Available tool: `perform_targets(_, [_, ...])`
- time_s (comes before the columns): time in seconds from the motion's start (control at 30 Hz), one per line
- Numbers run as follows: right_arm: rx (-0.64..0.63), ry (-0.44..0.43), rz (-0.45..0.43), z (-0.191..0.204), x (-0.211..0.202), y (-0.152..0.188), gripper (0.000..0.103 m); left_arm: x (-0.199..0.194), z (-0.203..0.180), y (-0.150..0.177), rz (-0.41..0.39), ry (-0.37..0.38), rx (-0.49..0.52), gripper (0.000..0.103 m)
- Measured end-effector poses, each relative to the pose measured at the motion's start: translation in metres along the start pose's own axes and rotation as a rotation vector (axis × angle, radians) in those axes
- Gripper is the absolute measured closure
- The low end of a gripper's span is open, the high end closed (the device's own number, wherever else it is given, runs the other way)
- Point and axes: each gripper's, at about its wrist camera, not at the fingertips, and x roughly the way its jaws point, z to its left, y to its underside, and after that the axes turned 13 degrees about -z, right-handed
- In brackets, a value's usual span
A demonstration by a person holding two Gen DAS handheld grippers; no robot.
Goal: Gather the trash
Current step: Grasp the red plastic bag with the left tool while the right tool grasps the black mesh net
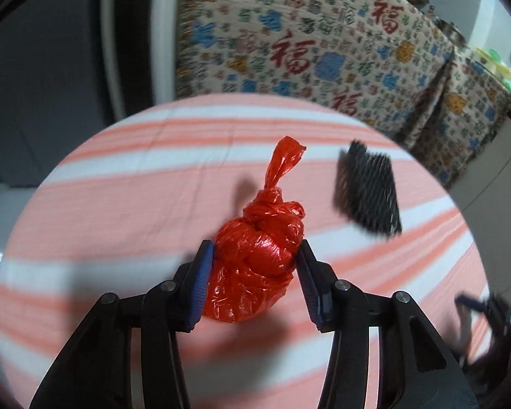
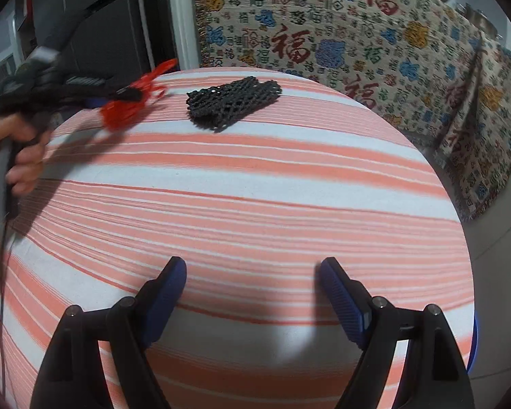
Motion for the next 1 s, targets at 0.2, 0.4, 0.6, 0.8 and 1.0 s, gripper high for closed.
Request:
perform_targets(0.2, [0.1, -0.127, 0.023, 0.006, 0.049, -0.049, 0.02, -0.054, 0.007, 0.051, -0.004, -0.09, -0.012, 0.053])
perform_targets(0.4, [0.339, -0.102, -0.013, -0.001, 0.102, -0.095, 0.021, -0.069, 0.005, 0.072, -0.039, -0.108, -0.054, 0.05])
perform_targets(0.6, [0.389, -0.098, 0.025, -0.014, 0.111, -0.101, 0.092, -0.071, 0.014, 0.076, -0.05, -0.082, -0.107, 0.049])
perform_targets(0.8, [0.056, -0.232, 0.101, -0.002, 0.04, -0.079, 0.092, -0.085, 0.01, 0.082, -0.045, -0.072, -0.14, 0.049])
perform_targets(1.0, [-0.107, -0.218, 0.095, -0.006, -0.035, -0.034, 0.062, -0.102, 0.006, 0.102, -0.043, -0.112, -0.166, 0.023])
